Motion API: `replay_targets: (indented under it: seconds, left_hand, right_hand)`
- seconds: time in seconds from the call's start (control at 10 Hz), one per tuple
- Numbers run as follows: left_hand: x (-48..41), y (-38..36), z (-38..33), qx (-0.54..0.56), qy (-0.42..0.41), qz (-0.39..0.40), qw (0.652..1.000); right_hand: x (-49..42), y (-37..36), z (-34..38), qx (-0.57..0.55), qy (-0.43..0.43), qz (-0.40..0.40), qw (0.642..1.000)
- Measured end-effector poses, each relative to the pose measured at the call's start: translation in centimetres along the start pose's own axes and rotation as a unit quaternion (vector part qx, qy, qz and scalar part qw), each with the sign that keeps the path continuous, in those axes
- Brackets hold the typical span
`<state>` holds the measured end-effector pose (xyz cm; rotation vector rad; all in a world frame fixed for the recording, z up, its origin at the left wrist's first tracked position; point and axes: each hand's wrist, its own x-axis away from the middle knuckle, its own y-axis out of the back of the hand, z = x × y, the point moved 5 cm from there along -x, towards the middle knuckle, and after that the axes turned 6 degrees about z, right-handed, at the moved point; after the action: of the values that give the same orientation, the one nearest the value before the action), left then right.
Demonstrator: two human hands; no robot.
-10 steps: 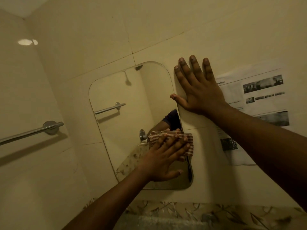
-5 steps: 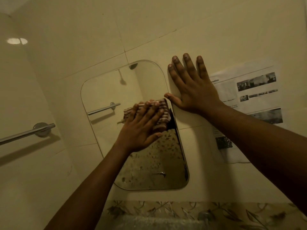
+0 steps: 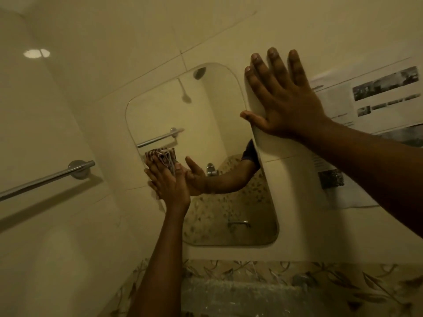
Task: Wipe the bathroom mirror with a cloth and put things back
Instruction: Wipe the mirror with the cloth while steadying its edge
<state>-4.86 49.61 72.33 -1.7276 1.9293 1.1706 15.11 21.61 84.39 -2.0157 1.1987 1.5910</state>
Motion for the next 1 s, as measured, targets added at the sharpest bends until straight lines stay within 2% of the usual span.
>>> replay_targets:
  seconds: [0.1, 0.2, 0.4, 0.6, 0.7, 0.8, 0.9, 1.0]
  left_hand:
    - [-0.4, 0.0, 1.3, 0.079, 0.098, -0.013, 0.992]
    - [-0.8, 0.0, 2.9, 0.160, 0.206, -0.027, 0.965]
    - [-0.3, -0.8, 4.6, 0.256, 0.280, -0.011, 0.925]
    - [4.3, -2.7, 4.8, 0.250, 0.346, -0.003, 0.904]
    - [5.6, -3.9, 5.0, 0.313, 0.377, 0.022, 0.872]
    - [5.5, -6.0, 2.6, 0.553, 0.348, 0.216, 0.725]
    - [5.4, -5.2, -1.1, 0.637, 0.331, 0.229, 0.658]
    - [5.3, -5.4, -0.2, 0.457, 0.302, 0.157, 0.822]
  right_hand:
    - [0.0, -0.1, -0.1, -0.009, 0.000, -0.008, 1.000]
    - [0.0, -0.2, -0.2, -0.016, 0.001, -0.018, 1.000]
    - [0.0, -0.3, -0.2, -0.025, 0.001, -0.027, 0.999]
    - [-0.1, -0.2, -0.3, -0.033, 0.003, -0.027, 0.999]
    - [0.0, -0.1, -0.3, -0.033, 0.003, -0.021, 0.999]
    - [0.0, 0.1, -0.1, -0.025, 0.003, -0.014, 1.000]
    - [-0.1, 0.0, -0.1, -0.014, 0.001, -0.009, 1.000]
    - [-0.1, 0.0, -0.2, -0.008, 0.001, -0.010, 1.000]
